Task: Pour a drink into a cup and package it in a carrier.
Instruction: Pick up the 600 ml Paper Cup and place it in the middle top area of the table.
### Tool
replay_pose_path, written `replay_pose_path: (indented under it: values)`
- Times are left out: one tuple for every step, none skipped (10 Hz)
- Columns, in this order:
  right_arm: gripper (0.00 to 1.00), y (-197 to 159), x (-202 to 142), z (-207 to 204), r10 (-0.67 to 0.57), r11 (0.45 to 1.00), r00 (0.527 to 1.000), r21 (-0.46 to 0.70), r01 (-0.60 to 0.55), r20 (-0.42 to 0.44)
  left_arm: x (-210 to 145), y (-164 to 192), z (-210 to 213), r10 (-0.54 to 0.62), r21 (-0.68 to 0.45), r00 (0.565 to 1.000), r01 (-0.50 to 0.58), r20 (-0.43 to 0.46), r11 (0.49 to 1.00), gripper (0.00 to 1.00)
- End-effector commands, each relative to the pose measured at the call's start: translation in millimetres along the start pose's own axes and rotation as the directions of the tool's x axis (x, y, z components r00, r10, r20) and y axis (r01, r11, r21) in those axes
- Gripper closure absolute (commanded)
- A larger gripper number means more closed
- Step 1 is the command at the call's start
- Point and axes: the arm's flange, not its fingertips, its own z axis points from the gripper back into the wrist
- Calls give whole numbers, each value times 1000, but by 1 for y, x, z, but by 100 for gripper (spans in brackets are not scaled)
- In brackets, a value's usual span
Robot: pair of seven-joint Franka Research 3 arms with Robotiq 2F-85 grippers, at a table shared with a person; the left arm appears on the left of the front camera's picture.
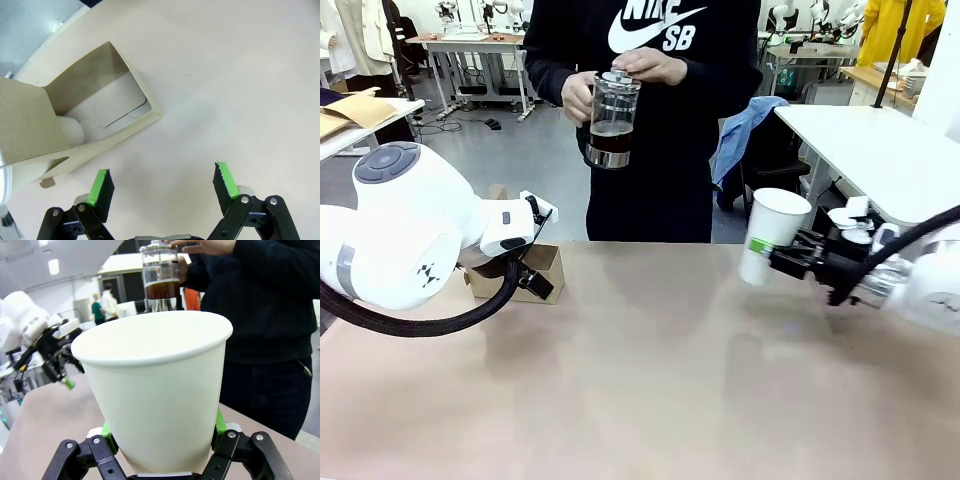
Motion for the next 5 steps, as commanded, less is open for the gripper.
replay_pose_path:
  values:
    - [20,-3,-8,-44,74,992,997,-103,-72,20,0,0,0,1,-1,1000,-1,0,1000,0]
    - [20,-8,-14,-68,85,991,996,-102,-82,16,0,0,0,1,-1,1000,-1,0,1000,0]
    - [20,-15,-19,-91,103,989,995,-110,-102,5,0,0,0,1,-1,1000,-1,0,1000,0]
    - [20,-22,-24,-107,121,985,993,-123,-120,-6,0,0,0,1,-1,1000,-1,0,1000,0]
    - [20,-31,-26,-118,121,982,992,-144,-123,-17,0,0,0,1,-1,1000,-1,0,1000,0]
